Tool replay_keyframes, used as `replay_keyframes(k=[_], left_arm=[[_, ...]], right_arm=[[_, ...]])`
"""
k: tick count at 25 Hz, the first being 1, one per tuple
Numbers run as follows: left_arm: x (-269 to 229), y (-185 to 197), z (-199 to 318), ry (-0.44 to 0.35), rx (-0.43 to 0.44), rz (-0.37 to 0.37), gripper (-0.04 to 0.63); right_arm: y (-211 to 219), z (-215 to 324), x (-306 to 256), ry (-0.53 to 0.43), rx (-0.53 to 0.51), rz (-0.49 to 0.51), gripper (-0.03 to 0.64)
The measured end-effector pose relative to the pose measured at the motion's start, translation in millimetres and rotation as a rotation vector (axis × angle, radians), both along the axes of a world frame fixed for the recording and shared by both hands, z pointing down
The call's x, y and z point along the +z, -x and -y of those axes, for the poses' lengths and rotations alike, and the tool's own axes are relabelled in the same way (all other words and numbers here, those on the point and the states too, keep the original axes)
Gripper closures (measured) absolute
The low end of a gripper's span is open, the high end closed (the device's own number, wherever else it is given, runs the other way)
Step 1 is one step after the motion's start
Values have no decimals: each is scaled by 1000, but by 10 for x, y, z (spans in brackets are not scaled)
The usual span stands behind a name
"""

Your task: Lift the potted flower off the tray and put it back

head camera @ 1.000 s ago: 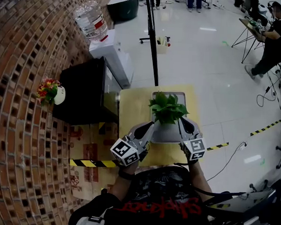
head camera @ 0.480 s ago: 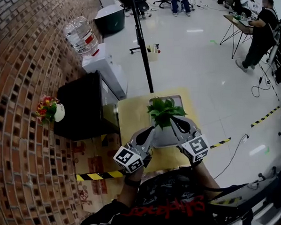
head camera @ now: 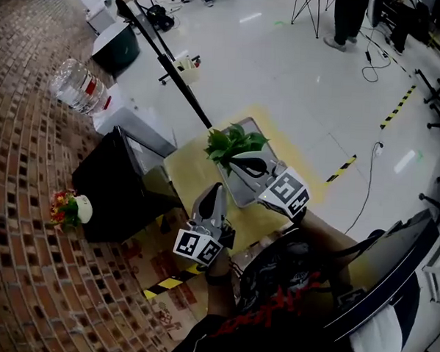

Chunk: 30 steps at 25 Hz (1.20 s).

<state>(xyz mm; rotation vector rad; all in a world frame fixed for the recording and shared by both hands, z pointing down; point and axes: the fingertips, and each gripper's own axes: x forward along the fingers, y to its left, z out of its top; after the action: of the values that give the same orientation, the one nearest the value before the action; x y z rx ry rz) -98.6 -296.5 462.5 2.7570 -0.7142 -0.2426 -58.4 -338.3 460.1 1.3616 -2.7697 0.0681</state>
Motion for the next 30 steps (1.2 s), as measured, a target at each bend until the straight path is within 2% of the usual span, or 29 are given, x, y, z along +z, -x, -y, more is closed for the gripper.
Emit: replay_keyframes(k=[14, 19, 24, 30], left_arm=[[-79, 157, -73, -14, -39, -21, 594], [-134, 232, -48, -27, -56, -53, 594], [-139, 302, 2, -30, -76, -41, 594], [-135, 380, -5, -13, -90, -65, 594]], right_arm=[[-10, -115, -103, -8, 2, 7, 614], [42, -121, -77, -3, -15, 11, 614], [119, -74, -86, -4, -32, 11, 614], [147, -97, -82, 0, -35, 7, 614]])
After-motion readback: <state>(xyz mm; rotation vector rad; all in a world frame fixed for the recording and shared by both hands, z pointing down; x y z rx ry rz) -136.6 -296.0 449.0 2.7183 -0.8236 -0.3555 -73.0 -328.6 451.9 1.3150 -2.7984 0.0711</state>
